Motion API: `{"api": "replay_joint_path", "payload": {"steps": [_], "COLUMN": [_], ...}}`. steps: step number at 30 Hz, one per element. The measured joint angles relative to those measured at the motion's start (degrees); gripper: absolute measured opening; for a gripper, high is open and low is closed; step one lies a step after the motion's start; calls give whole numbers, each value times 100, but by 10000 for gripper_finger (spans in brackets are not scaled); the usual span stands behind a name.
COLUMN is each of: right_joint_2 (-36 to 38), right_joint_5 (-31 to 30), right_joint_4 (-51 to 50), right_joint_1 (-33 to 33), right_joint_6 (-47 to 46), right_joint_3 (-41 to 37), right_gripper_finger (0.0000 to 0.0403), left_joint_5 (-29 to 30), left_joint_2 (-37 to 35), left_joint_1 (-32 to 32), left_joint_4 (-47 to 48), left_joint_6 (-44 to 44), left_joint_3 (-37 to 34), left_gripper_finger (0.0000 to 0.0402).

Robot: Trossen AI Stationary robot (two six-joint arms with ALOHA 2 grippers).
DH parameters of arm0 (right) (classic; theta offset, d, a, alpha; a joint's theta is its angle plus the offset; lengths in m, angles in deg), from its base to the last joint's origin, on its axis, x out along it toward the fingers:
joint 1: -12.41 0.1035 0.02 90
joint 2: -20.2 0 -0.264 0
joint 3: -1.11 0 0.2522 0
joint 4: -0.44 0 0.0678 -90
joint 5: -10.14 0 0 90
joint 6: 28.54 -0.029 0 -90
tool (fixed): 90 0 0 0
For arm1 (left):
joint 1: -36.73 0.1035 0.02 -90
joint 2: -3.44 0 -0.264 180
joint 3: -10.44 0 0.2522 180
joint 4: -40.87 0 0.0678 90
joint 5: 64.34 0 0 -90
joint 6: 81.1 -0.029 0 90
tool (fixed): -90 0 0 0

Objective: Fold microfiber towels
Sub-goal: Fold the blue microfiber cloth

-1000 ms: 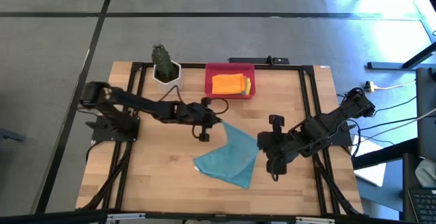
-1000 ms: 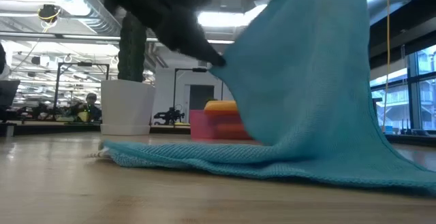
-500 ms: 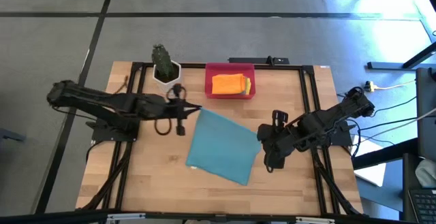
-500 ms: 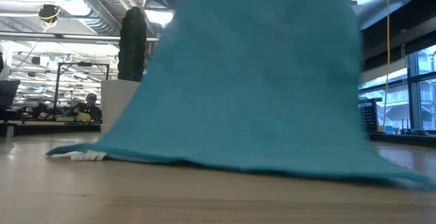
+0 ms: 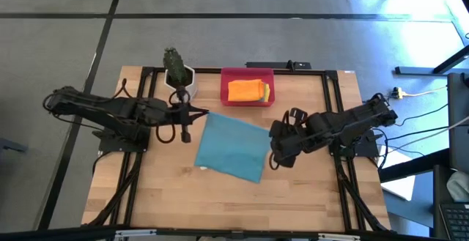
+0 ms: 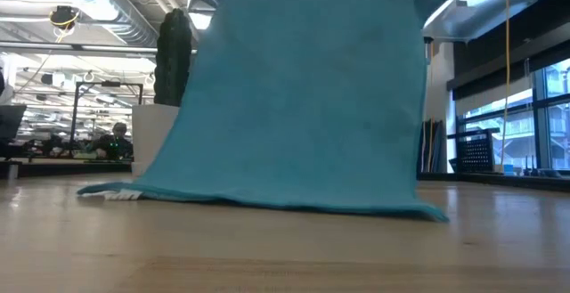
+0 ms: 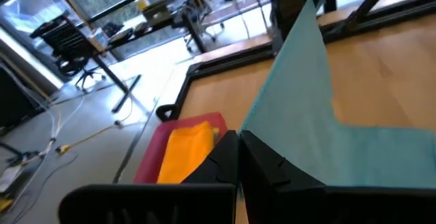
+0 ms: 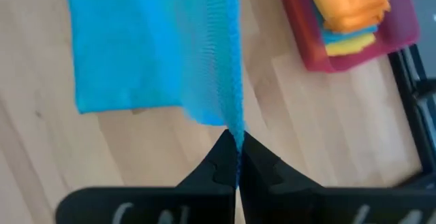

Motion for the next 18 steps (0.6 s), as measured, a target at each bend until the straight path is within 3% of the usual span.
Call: {"api": "replay_joint_path", "payload": {"steps": [6,11,14,18], "right_joint_2": [33,-33,-83,-133], "right_joint_5": [62,27,26,27], "right_joint_4": [-265,-227,-197,-197], "right_joint_1": [-15,-26,-22,-22], "right_joint_6": [-431,-596,-584,-527], "right_joint_3": [17,-94,-116,-116], "right_gripper_finger": [3,2,2,2], "left_joint_5": [663,700,359,-489], "left_joint_2": [-5,62,300,839], "left_joint_1": [-148,-275,-287,-265], "left_joint_4": [910,1610,1747,983], "left_joint_6": [171,442,761,901], "left_joint_3": [395,406,386,144], "left_gripper_finger": [1,1,1,0]}}
